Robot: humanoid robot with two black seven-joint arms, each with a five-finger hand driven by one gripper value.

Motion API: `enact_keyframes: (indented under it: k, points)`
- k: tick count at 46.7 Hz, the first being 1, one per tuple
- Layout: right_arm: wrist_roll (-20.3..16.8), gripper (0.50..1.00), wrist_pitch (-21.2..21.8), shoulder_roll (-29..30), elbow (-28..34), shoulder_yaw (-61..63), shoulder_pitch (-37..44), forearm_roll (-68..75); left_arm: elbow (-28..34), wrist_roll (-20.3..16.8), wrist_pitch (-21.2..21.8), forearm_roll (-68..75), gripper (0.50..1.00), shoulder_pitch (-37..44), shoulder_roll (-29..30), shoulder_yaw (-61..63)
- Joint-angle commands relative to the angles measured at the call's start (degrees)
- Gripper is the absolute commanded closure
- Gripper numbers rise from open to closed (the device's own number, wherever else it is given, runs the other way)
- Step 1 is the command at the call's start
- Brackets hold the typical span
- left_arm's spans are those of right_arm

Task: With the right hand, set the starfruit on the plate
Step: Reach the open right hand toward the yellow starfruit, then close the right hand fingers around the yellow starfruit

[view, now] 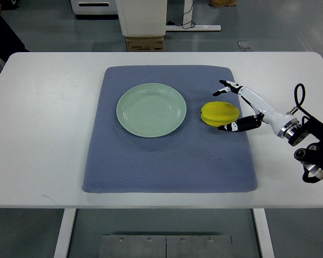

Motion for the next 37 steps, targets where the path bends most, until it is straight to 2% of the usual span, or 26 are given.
enact_keyframes:
  k: [1, 16, 19, 26, 37]
  points:
    - [0.0, 0.505, -0.78, 1.01, -0.78, -1.78, 1.04, 0.15, 0.0, -0.01, -0.01, -0.1, 0.5, 0.0, 0.0, 0.0]
    - [0.0, 0.523, -0.96, 3.91, -3.59, -2.92, 1.39, 0.15, 0.0, -0.01, -0.01, -0.01, 0.5, 0.0, 0.0, 0.0]
    - [0.0, 0.571, -0.96, 4.43, -3.77, -3.98, 2.09, 0.15, 0.0, -0.01, -0.01, -0.01, 0.5, 0.0, 0.0, 0.0]
    - [0.0, 0.634, -0.96, 5.58, -4.56, -6.61, 3.23, 0.15, 0.0, -0.01, -0.01, -0.01, 0.5, 0.0, 0.0, 0.0]
    - [0.0, 0.634, -0.96, 9.36, -9.92, -8.37, 3.32, 0.15, 0.0, -0.01, -0.01, -0.01, 0.5, 0.0, 0.0, 0.0]
